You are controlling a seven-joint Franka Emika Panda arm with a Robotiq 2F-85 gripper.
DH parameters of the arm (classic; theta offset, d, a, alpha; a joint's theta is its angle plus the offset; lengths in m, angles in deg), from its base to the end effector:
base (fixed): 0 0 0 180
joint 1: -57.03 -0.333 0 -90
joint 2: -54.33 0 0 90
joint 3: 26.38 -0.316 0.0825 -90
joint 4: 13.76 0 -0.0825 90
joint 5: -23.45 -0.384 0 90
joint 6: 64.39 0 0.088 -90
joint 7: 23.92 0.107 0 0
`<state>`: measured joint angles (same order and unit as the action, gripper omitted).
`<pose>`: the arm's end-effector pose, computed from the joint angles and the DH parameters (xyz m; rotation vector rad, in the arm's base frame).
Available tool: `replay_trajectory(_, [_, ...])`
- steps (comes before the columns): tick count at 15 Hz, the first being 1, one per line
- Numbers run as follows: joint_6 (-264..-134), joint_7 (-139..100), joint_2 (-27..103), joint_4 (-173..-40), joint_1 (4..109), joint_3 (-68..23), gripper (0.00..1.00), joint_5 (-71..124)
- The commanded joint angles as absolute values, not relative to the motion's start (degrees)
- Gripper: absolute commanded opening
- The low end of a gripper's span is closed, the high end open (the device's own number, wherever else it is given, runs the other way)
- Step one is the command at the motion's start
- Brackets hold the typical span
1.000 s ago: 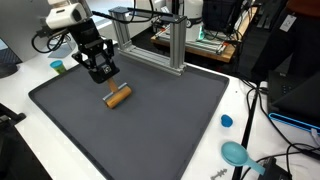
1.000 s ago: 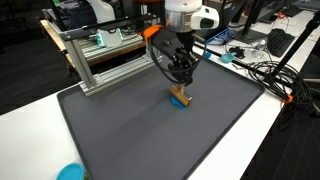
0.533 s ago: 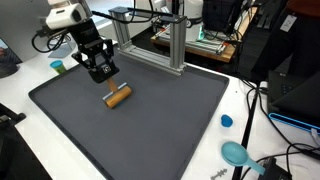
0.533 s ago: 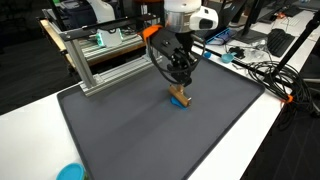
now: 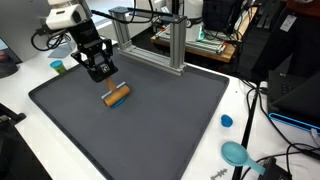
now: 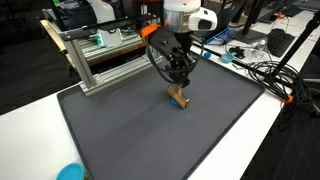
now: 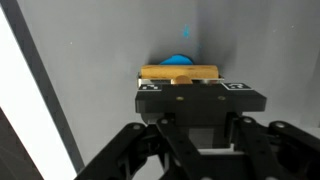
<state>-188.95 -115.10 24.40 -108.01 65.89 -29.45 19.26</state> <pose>0.6783 -0.0703 0.3124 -2.3192 -2.0378 -0.1079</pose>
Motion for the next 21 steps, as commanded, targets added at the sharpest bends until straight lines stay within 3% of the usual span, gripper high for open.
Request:
replay_trajectory(1, [-191.4,-112.95,22.7,-110.33,64.76,-28.29,0.22,22.2])
replay_trajectory(21, [-193.49,-102.77,21.48,-110.57,62.7,-26.34,0.22,30.96])
